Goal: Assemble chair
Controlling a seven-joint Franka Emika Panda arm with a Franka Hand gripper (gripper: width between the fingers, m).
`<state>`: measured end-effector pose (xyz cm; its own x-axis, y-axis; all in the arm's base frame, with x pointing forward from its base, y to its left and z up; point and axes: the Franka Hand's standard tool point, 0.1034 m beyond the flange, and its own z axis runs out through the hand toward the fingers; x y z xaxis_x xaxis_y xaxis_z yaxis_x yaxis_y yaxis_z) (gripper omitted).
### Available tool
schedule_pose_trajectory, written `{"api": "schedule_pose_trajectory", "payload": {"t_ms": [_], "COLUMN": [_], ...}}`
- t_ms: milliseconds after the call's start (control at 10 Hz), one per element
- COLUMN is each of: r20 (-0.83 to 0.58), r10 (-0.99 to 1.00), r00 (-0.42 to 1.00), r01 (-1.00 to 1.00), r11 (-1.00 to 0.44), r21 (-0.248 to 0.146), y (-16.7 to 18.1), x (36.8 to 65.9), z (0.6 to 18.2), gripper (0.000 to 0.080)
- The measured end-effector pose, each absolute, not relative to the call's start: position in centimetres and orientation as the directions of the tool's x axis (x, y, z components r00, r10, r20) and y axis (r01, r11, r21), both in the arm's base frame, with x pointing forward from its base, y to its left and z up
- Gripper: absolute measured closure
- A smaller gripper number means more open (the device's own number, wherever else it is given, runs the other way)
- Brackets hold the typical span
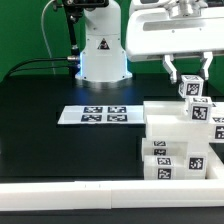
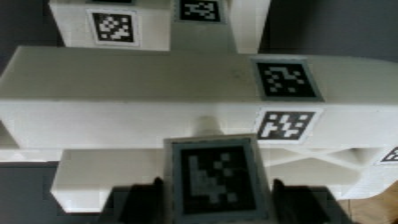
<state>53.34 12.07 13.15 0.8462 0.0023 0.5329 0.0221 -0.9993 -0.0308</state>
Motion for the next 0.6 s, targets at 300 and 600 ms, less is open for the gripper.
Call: {"api": "schedule_pose_trajectory", "payload": {"t_ms": [300, 600], "r20": [0.532, 0.548], "r10": [0.014, 0.025], "r00": [0.847, 0.836], "r01": [0.029, 0.038], "r11": [-0.999, -0.999], "r21": [-0.021, -0.012], "y": [11.99, 11.9], "x": [53.41, 53.59], "z": [12.71, 12.68], "gripper": [0.0515, 0.0515]}}
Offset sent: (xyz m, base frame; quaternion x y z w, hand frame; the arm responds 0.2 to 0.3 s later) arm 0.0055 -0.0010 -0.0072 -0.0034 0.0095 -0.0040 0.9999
